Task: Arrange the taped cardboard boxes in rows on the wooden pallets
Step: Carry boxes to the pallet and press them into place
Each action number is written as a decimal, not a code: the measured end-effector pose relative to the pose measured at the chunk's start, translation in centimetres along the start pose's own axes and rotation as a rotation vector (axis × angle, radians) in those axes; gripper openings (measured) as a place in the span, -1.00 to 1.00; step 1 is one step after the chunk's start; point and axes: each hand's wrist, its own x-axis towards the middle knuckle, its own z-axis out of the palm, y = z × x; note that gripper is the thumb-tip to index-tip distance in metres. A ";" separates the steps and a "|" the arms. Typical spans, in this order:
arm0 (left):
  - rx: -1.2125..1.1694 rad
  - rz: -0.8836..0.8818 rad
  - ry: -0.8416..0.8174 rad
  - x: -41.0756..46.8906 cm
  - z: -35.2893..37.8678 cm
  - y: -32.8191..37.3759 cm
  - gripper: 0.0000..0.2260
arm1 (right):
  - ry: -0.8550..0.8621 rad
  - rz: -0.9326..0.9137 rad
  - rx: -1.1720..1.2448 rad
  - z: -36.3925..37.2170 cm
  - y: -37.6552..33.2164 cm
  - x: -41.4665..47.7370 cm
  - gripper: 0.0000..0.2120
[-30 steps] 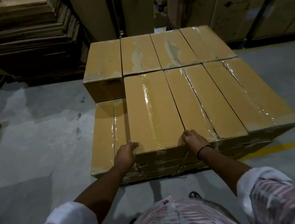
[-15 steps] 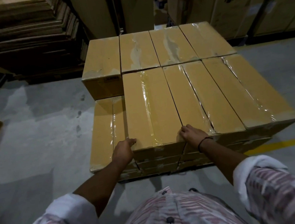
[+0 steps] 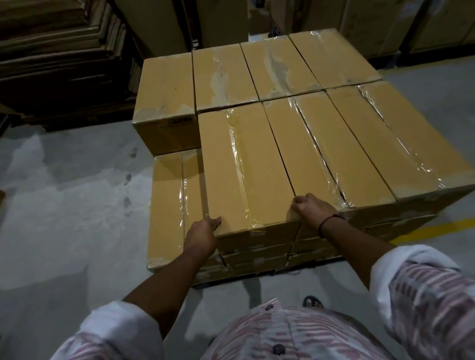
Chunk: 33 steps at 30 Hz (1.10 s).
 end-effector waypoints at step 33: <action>-0.286 -0.134 -0.137 3.9 0.0 -0.1 -0.28 | -0.130 0.115 0.227 0.6 -2.2 2.9 -0.32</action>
